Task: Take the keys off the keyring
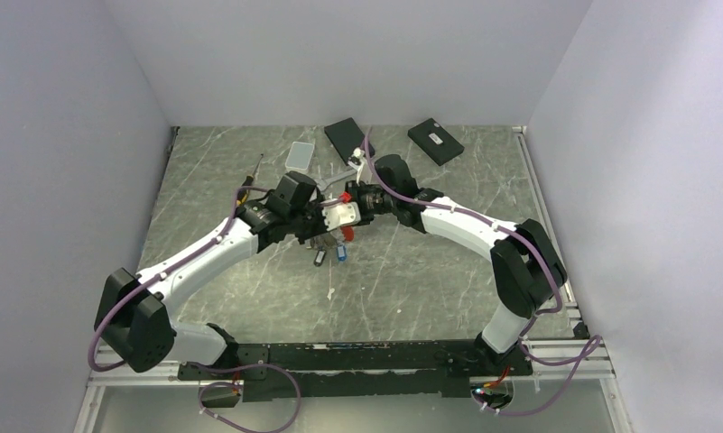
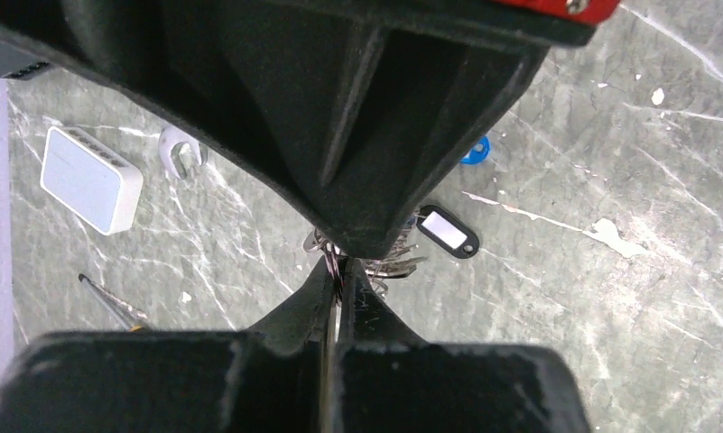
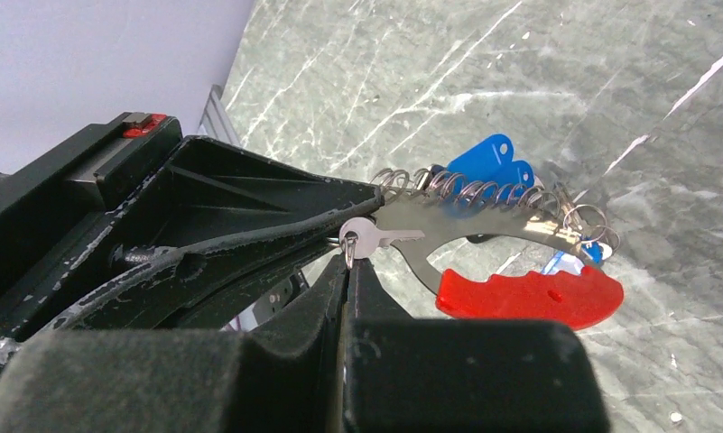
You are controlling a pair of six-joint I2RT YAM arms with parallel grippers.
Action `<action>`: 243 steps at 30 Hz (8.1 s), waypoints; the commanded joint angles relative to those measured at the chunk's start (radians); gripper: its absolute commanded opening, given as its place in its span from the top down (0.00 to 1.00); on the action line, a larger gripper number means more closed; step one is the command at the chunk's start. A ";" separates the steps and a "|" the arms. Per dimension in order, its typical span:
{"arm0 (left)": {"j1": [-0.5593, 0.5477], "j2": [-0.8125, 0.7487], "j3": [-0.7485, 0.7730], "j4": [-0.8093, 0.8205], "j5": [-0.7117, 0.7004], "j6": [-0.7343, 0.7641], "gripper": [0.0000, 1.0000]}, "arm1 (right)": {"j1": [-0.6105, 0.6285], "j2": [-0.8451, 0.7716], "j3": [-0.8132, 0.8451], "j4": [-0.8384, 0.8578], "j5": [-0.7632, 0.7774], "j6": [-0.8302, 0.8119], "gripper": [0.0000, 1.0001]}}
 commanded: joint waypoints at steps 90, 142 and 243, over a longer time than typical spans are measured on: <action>0.001 -0.316 -0.258 0.265 0.313 0.182 1.00 | -0.095 -0.074 -0.009 0.118 -0.294 -0.048 0.60; 0.213 -0.075 -0.014 -0.085 0.912 -0.249 1.00 | 0.026 -0.148 0.171 -0.505 -0.350 -1.258 0.63; 0.166 0.390 0.190 0.274 0.774 -0.734 1.00 | -0.914 -0.080 -0.112 -0.879 0.049 -1.357 1.00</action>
